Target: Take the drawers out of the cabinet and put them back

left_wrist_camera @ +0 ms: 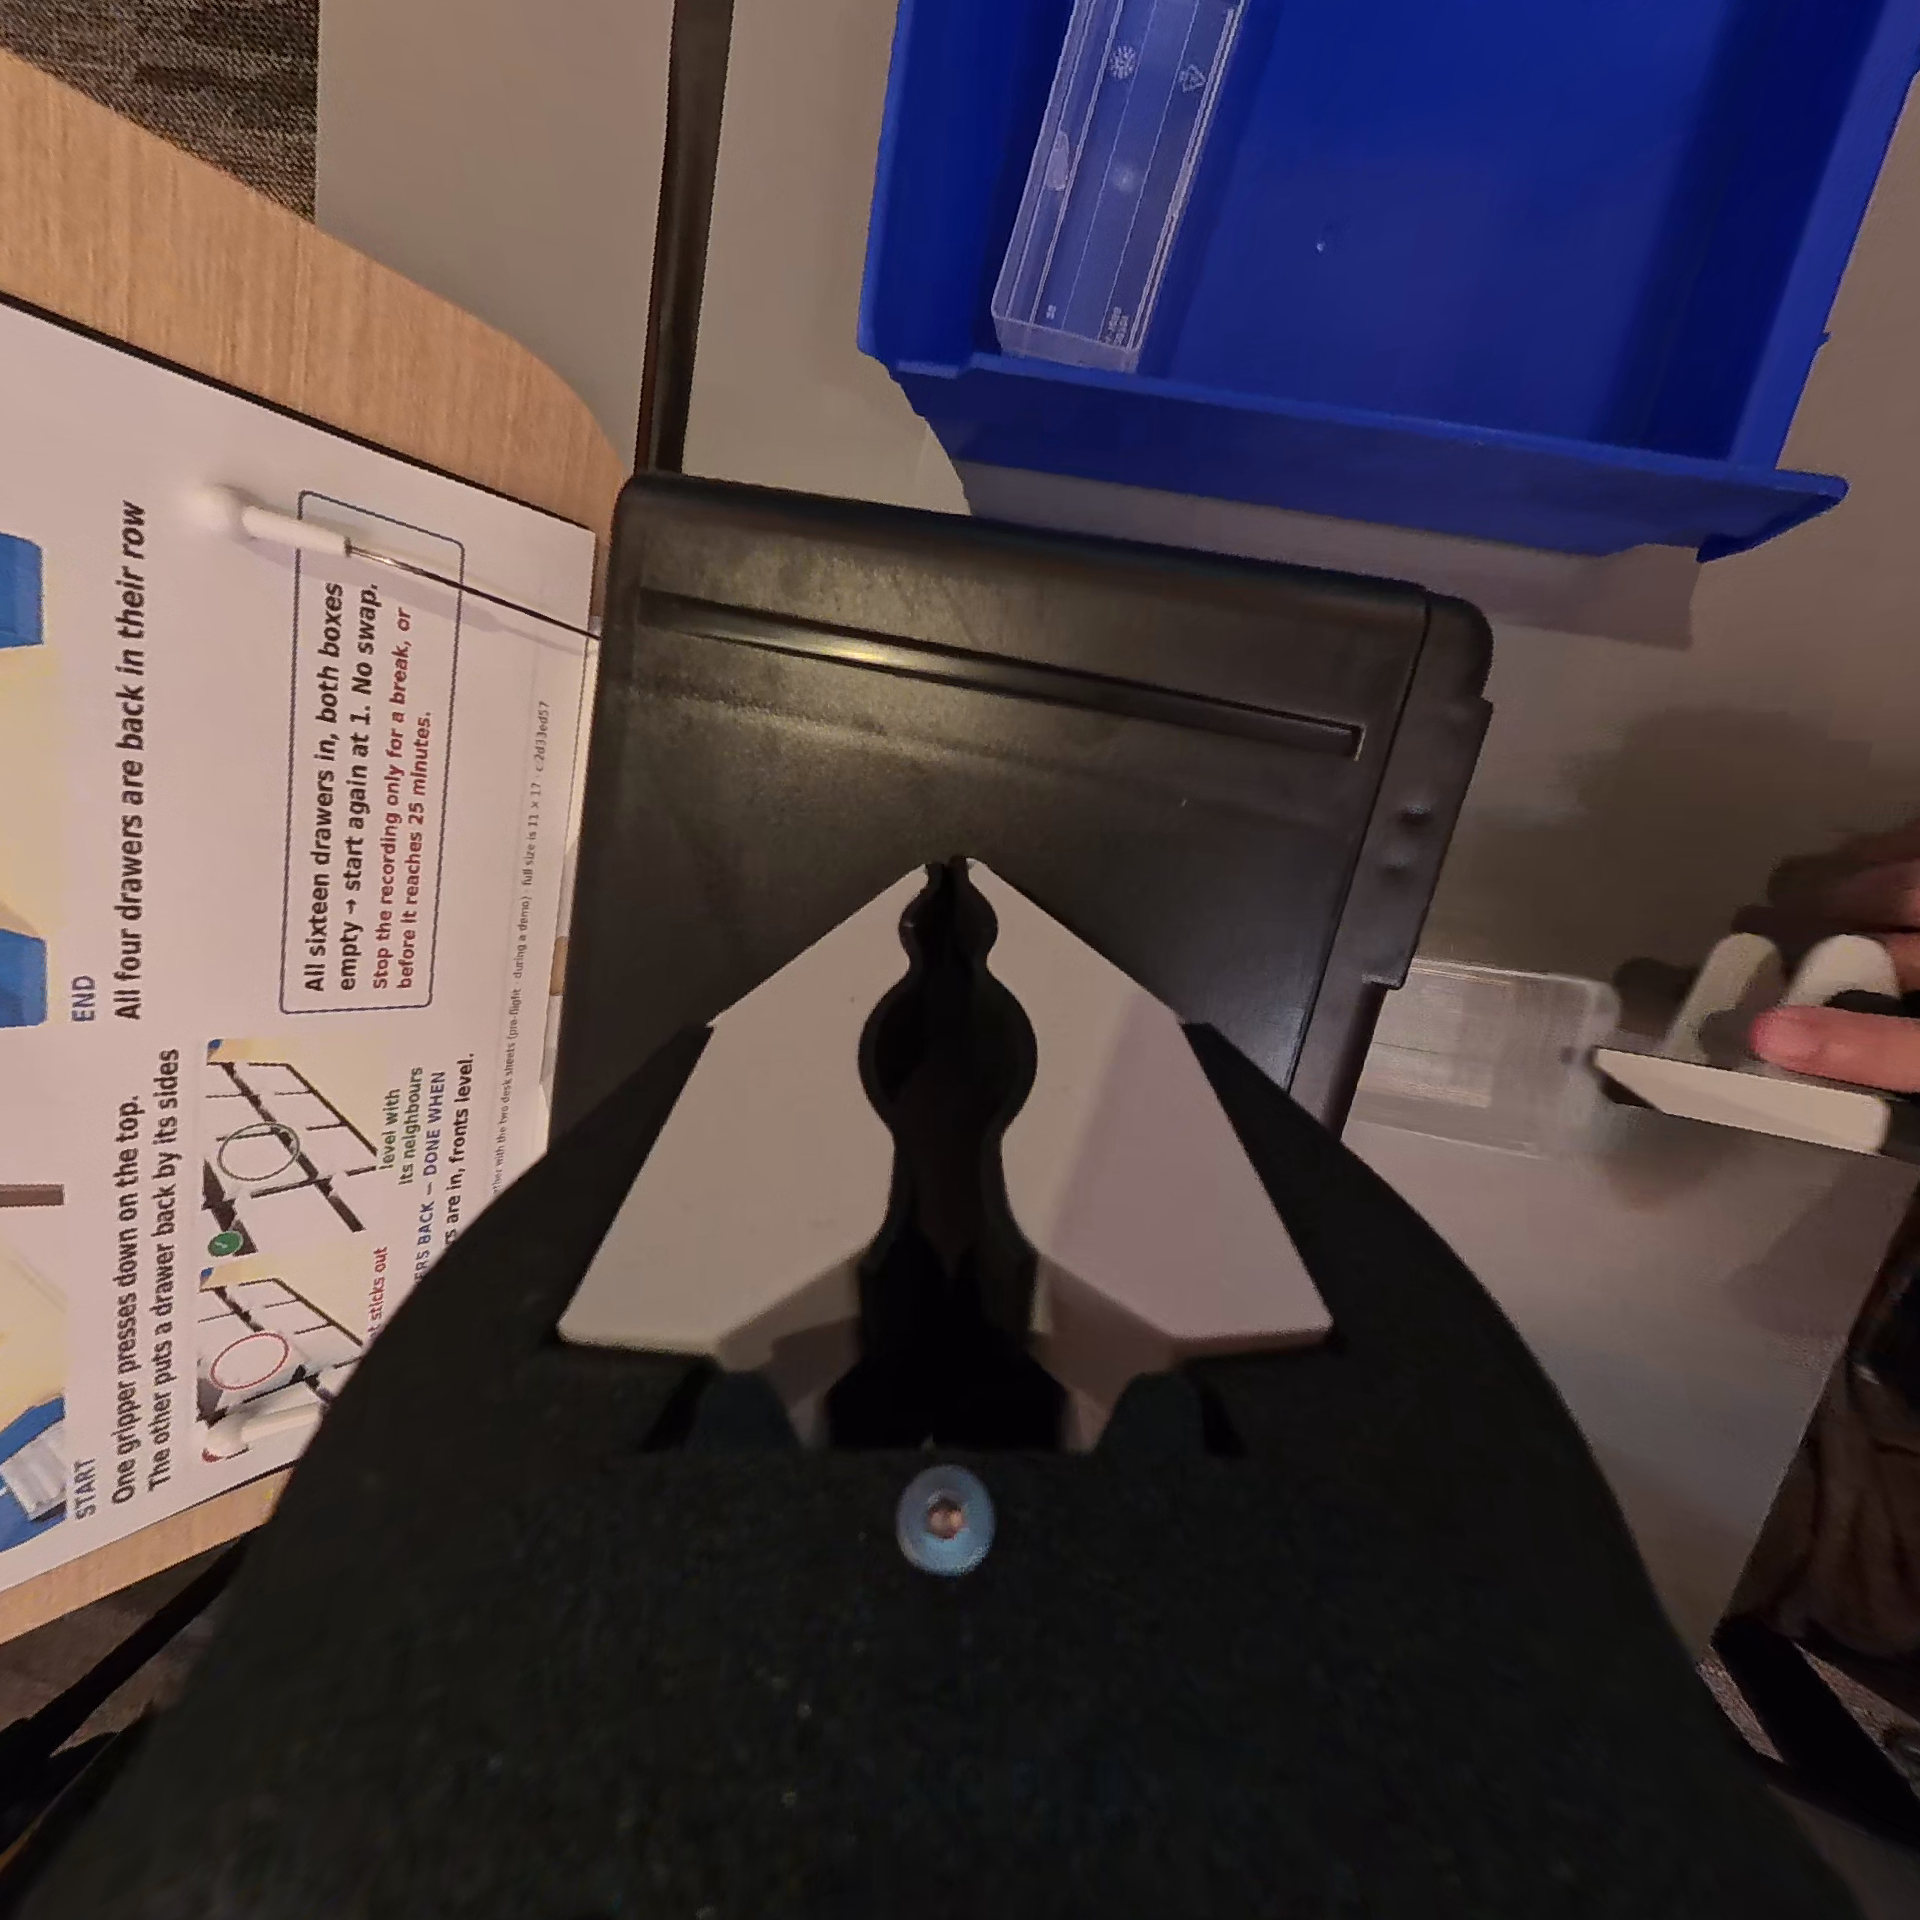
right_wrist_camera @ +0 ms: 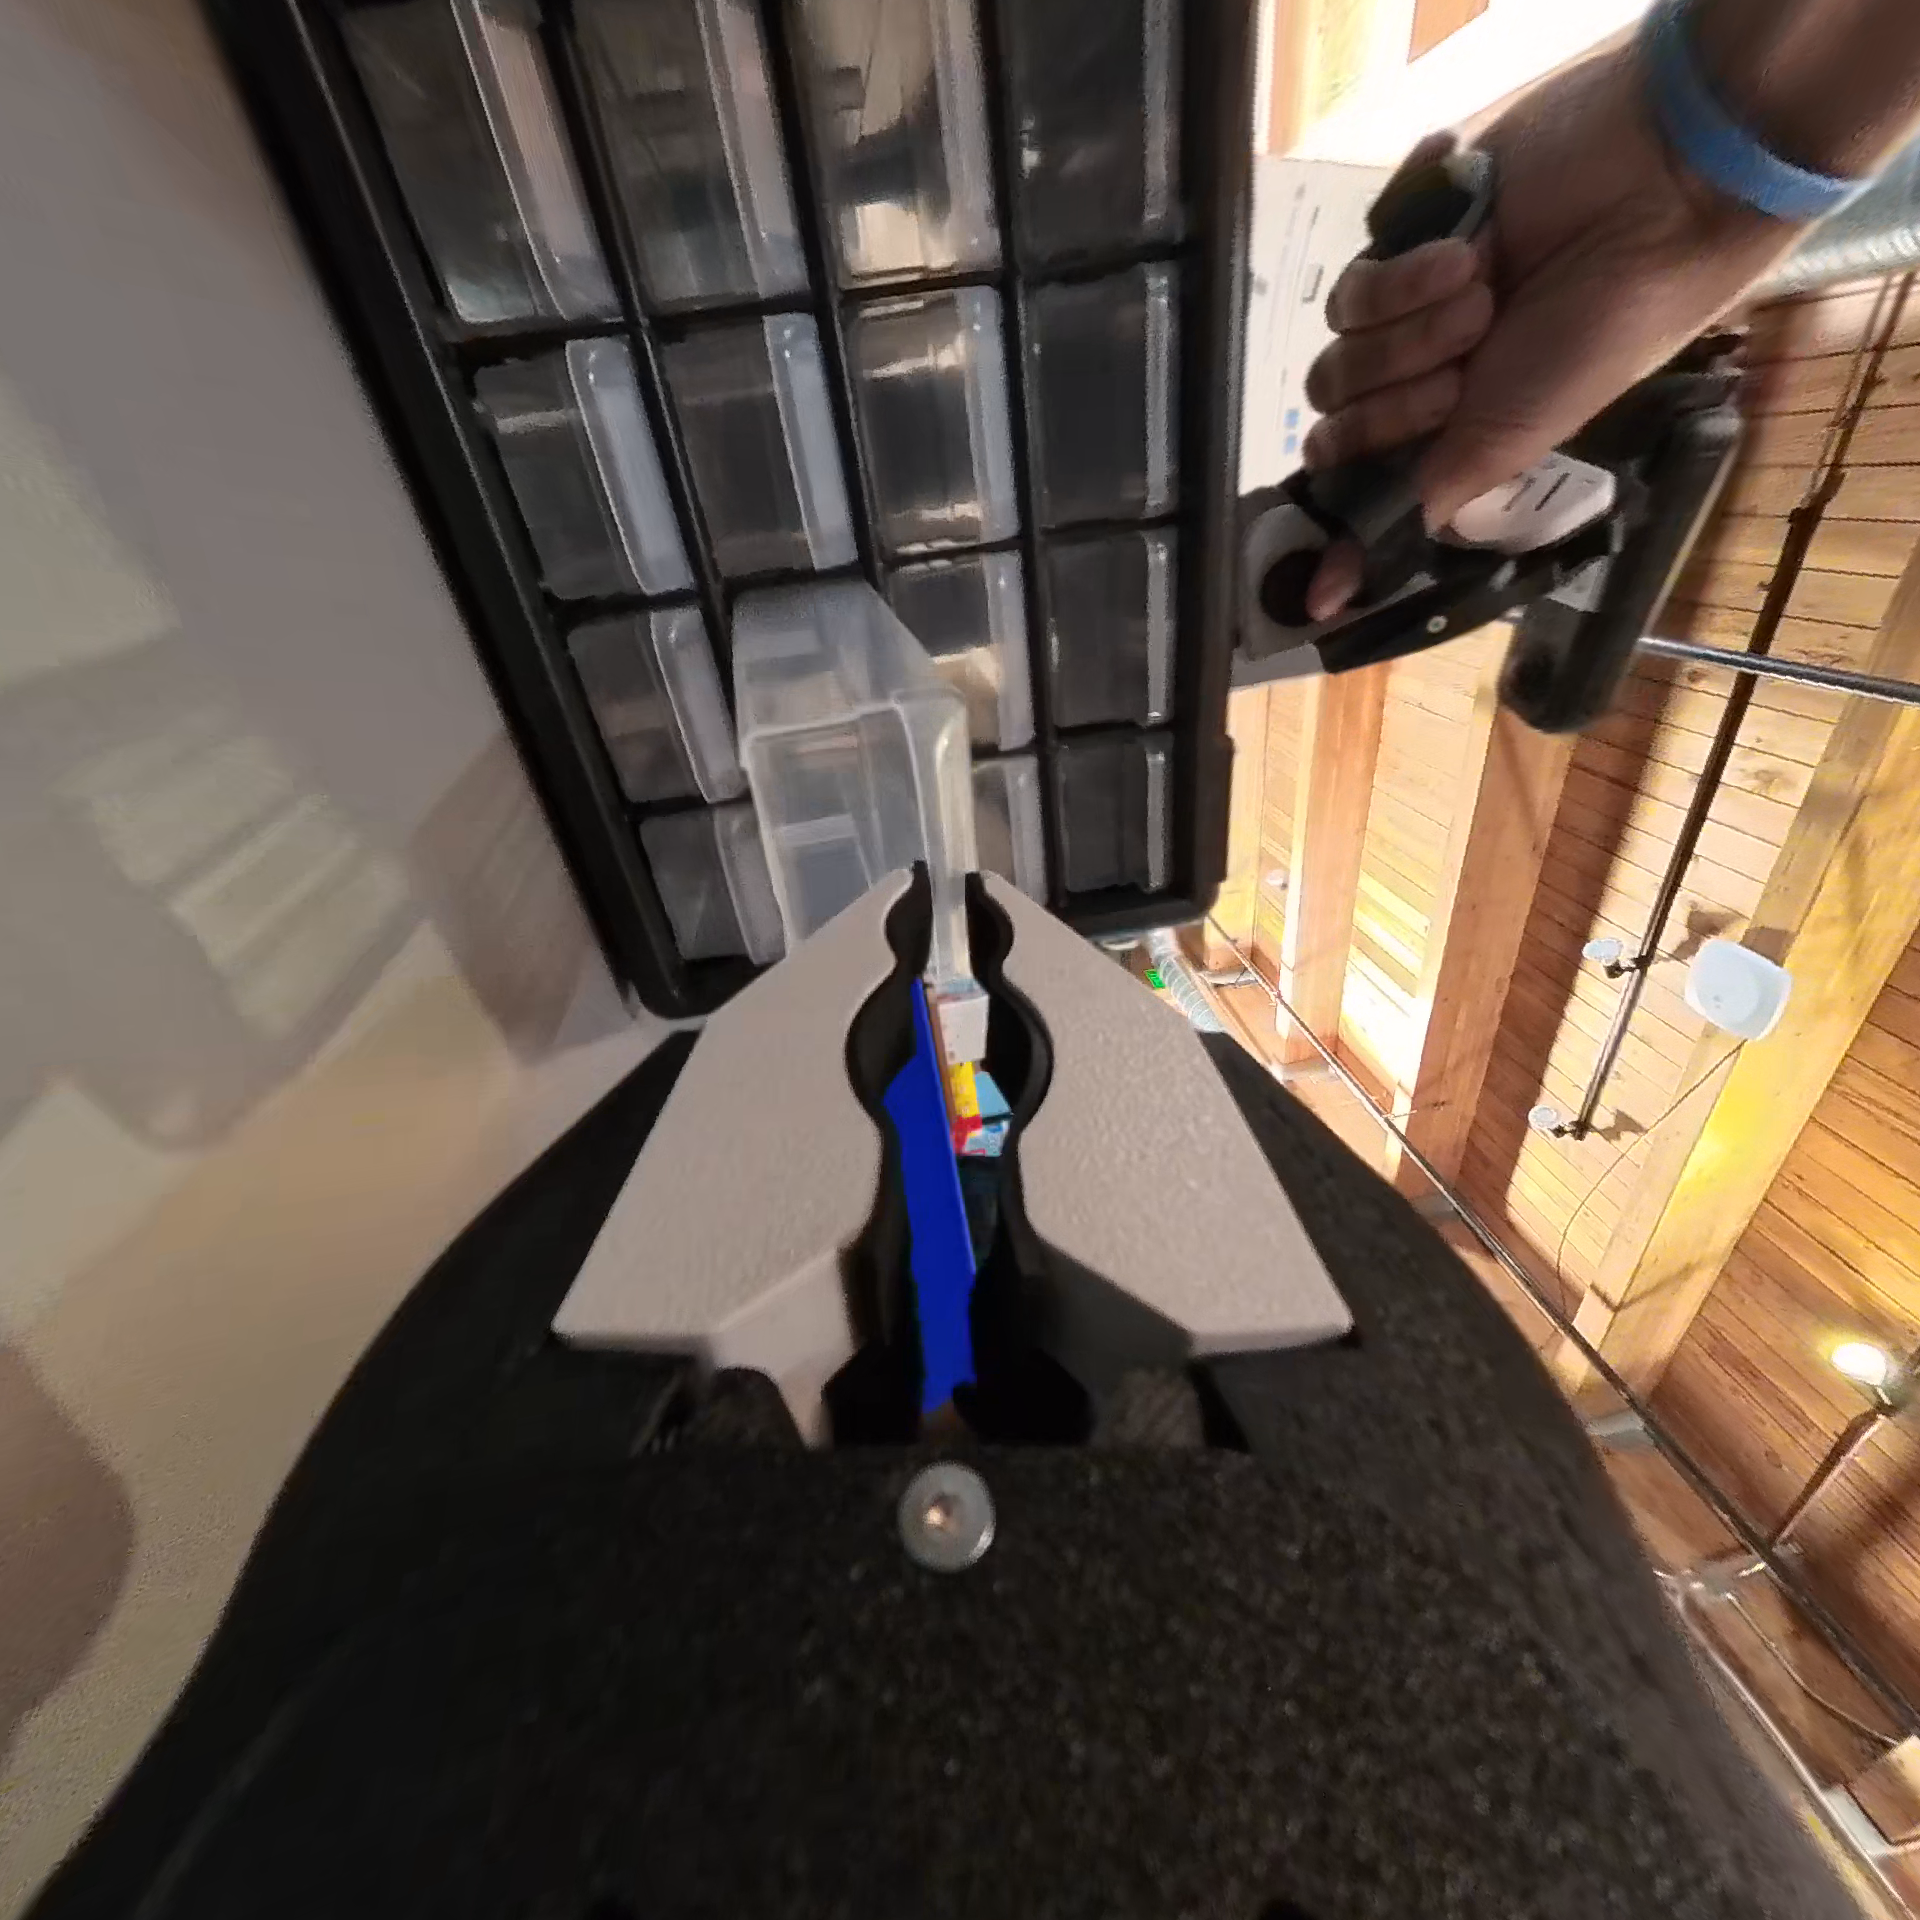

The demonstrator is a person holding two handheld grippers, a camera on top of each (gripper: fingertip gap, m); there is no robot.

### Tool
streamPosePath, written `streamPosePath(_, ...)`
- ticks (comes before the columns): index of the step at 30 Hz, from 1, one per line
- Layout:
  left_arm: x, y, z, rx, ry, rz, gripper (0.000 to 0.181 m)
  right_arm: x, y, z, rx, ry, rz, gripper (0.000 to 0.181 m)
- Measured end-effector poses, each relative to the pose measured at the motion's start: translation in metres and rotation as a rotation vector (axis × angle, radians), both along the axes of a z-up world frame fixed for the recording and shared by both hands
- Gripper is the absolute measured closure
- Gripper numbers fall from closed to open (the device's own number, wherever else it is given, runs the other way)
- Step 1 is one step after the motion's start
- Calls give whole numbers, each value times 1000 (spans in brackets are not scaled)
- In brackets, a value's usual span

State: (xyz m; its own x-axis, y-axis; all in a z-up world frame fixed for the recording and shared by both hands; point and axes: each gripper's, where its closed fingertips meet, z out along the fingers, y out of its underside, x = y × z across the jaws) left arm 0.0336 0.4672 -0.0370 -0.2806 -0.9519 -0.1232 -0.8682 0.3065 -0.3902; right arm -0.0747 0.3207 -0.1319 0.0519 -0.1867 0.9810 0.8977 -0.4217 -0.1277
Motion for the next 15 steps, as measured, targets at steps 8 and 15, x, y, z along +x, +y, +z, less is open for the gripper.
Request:
streamPosePath(8,0,0,0,-19,-9,20,181,-12,-46,24,-6,-6,20,180)
streamPosePath(15,0,0,0,13,1,12,181,-40,-93,18,-71,80,251,180)
